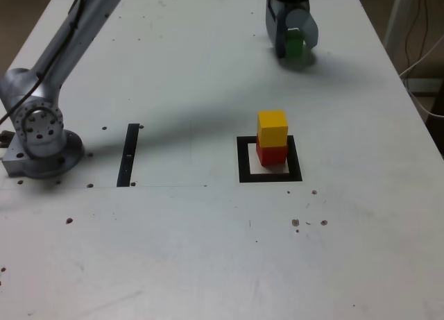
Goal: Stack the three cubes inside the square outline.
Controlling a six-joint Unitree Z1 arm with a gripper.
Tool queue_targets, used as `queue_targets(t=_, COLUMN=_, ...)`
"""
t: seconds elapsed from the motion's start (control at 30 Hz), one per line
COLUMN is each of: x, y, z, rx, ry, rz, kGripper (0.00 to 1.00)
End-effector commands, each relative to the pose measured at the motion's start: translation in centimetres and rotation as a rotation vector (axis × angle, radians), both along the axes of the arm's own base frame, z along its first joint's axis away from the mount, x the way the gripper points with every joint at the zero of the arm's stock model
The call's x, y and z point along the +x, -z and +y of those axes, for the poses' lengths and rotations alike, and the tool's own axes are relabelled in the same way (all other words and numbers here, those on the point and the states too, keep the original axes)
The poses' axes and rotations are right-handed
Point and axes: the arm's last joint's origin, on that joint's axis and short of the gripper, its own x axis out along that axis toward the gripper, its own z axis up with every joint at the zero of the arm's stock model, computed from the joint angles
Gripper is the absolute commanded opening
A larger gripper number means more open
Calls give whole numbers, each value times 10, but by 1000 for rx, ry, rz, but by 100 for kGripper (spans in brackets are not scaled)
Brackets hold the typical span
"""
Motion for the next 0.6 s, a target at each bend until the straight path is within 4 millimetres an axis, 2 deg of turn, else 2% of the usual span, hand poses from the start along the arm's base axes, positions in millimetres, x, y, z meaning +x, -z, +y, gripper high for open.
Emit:
queue_targets(t=0.0, x=-1, y=3, z=1, rx=-4, ry=-4, rz=6, kGripper=23)
queue_targets(t=0.33, x=-1, y=2, z=2, rx=0, ry=-6, rz=5, kGripper=13)
queue_targets(t=0.43, x=0, y=-5, z=0, rx=-1, ry=-2, rz=14, kGripper=12)
queue_targets(t=0.57, x=2, y=-24, z=-11, rx=6, ry=19, rz=24, kGripper=12)
